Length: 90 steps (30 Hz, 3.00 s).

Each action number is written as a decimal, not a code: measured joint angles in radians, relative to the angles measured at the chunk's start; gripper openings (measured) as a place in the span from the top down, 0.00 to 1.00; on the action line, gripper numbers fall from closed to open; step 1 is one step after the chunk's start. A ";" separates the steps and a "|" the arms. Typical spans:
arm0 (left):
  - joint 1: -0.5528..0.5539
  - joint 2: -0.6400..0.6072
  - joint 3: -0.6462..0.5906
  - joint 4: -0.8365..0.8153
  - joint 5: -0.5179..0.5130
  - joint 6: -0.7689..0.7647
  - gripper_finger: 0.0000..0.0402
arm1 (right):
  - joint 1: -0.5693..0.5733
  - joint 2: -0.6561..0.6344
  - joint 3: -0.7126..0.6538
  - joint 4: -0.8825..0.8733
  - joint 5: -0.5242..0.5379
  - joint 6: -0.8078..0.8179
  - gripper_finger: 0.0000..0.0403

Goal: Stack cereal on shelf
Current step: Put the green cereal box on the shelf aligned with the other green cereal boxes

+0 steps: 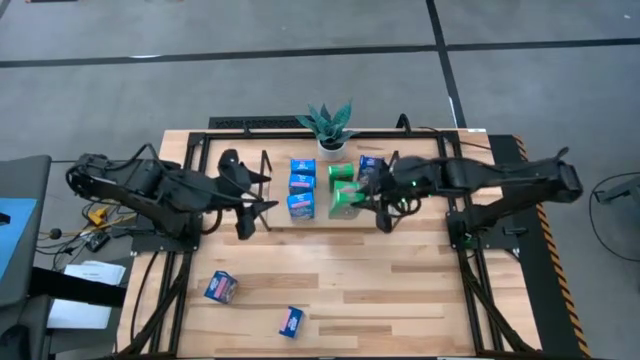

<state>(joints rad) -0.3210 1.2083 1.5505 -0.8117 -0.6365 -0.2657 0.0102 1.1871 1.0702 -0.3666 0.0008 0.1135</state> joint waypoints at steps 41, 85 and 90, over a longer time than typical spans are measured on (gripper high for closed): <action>0.000 0.053 -0.002 -0.046 -0.033 -0.009 0.34 | 0.013 0.157 -0.159 0.116 0.100 -0.059 0.67; 0.000 0.053 -0.001 -0.047 -0.060 -0.029 0.34 | -0.020 0.225 -0.159 0.075 0.077 -0.007 0.48; 0.000 0.053 -0.001 -0.047 -0.060 -0.027 0.34 | -0.020 0.225 -0.147 0.053 0.078 -0.002 0.54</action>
<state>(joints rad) -0.3210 1.2613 1.5492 -0.8585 -0.6960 -0.2928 -0.0093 1.4124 0.9233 -0.3135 0.0792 0.1112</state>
